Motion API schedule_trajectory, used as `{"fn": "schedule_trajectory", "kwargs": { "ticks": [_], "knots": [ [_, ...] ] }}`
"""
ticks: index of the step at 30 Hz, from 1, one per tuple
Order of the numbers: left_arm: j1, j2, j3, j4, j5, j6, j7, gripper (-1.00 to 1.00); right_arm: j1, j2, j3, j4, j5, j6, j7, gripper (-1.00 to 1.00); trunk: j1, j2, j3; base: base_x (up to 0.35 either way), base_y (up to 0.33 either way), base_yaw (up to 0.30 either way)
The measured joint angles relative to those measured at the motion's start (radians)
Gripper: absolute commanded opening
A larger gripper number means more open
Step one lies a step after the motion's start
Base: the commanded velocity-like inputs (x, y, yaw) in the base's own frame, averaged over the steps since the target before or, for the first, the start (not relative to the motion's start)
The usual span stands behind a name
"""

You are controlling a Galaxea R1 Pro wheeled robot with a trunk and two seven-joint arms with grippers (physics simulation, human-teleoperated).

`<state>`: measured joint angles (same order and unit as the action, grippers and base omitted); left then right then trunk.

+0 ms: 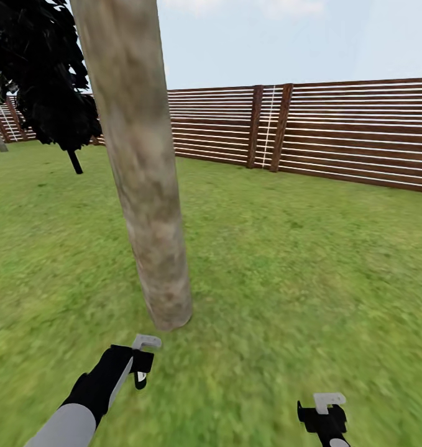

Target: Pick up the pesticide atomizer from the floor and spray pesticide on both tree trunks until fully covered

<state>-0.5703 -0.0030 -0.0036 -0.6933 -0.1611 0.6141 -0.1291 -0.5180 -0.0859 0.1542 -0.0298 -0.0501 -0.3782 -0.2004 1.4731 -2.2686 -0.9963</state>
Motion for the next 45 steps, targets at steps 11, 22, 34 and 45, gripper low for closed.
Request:
{"fn": "schedule_trajectory", "kwargs": {
  "ticks": [11,22,34,45],
  "knots": [
    [0.0,-0.001,-0.001,-0.01,0.001,-0.001,0.0,-1.0,0.0,0.001,0.001,0.0,0.0,0.0,0.0,1.0,0.001,0.0,0.0,-0.063,0.0,0.0],
    [-0.097,0.003,-0.003,-0.153,-0.005,0.209,-0.008,-1.0,0.001,0.002,0.0,-0.001,0.0,0.0,0.003,1.0,0.001,0.0,0.0,-0.016,0.0,-0.085],
    [-0.1,0.028,0.0,-0.168,-0.009,0.243,0.0,-1.0,0.001,0.002,0.0,0.0,0.0,0.0,0.003,1.0,0.001,0.0,0.0,-0.089,-0.12,-0.006],
    [-0.16,0.062,0.015,-0.163,-0.018,0.263,0.002,-1.0,0.001,0.002,0.0,0.0,0.0,0.0,0.003,1.0,0.001,0.0,0.0,-0.036,-0.013,0.173]
  ]
}}
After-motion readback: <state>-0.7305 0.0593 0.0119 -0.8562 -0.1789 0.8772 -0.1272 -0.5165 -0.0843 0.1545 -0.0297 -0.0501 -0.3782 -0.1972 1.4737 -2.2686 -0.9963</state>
